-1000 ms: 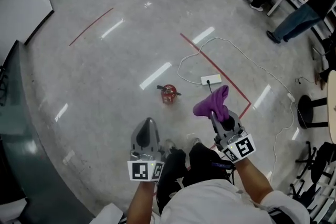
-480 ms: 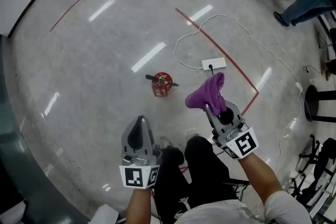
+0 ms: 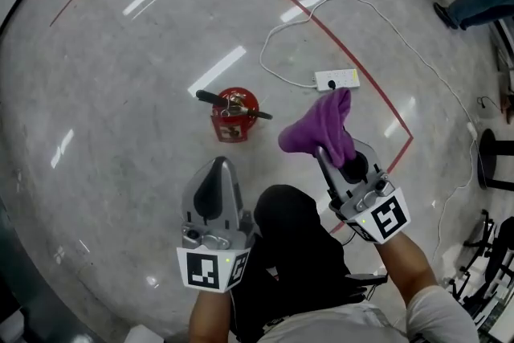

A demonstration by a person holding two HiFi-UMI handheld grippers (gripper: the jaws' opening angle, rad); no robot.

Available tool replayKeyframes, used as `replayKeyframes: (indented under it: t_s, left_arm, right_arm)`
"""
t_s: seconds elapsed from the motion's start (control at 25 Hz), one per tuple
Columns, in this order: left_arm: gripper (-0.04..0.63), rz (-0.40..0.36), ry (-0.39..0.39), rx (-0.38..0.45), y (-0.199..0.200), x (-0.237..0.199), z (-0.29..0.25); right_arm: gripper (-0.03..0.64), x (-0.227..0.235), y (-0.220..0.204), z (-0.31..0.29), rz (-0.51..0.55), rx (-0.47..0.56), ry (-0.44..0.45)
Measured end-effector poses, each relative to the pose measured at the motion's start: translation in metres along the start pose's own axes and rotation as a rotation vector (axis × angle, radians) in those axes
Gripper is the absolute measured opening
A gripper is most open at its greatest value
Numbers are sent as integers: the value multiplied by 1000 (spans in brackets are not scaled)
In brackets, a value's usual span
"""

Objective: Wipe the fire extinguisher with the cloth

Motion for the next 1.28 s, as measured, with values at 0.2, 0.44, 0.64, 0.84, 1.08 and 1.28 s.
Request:
replayKeyframes:
  t_s: [0.2,0.44,0.64,0.84,1.08,1.28]
  left_arm:
    - [5,1,-6,-32,-71,0,-4]
    - [4,4,63,-80,-97,-2,4]
    - [3,17,55,-86,-101,6,6]
    - [5,10,50,-58,-97,10,11]
    - [5,15,62,-62,-91,8,23]
    - [5,30,64,-60,-93,5,32]
  right_arm:
    - [49,21,-65,-4,36,24,8]
    - [49,24,-90,-1,81,-18,6]
    - [49,25,-102,-9,149,-199,-41]
    - [49,32,-122,-44,140,-283,-38]
    - [49,27,-148,-90,200,-378,2]
    - [49,11,-145,-116,247,-399,37]
Point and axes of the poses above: the fingertips, and each gripper's own axes: z backward along the fingers, x to its right, y out of its top, the point moved 10 cm from there along z, backward along the fingers, and after that the axes turned 14 degrees about -z, right-handed, at the moved point
